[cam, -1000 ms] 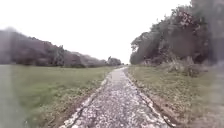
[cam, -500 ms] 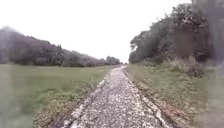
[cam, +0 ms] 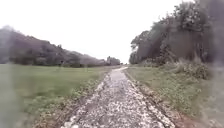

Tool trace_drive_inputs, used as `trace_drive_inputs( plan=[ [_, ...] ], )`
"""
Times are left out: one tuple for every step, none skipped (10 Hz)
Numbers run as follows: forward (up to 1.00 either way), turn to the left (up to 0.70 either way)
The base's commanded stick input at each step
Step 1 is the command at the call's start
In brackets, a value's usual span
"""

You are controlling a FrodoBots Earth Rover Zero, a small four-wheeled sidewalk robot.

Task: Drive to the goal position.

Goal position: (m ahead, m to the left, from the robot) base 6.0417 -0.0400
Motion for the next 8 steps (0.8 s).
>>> trace_drive_inputs(
  plan=[
    [0.7,0.0],
    [0.7,0.0],
    [0.7,0.0],
    [0.7,0.0],
    [0.7,0.0],
    [0.7,0.0],
    [0.7,0.0],
    [0.7,0.0]
  ],
)
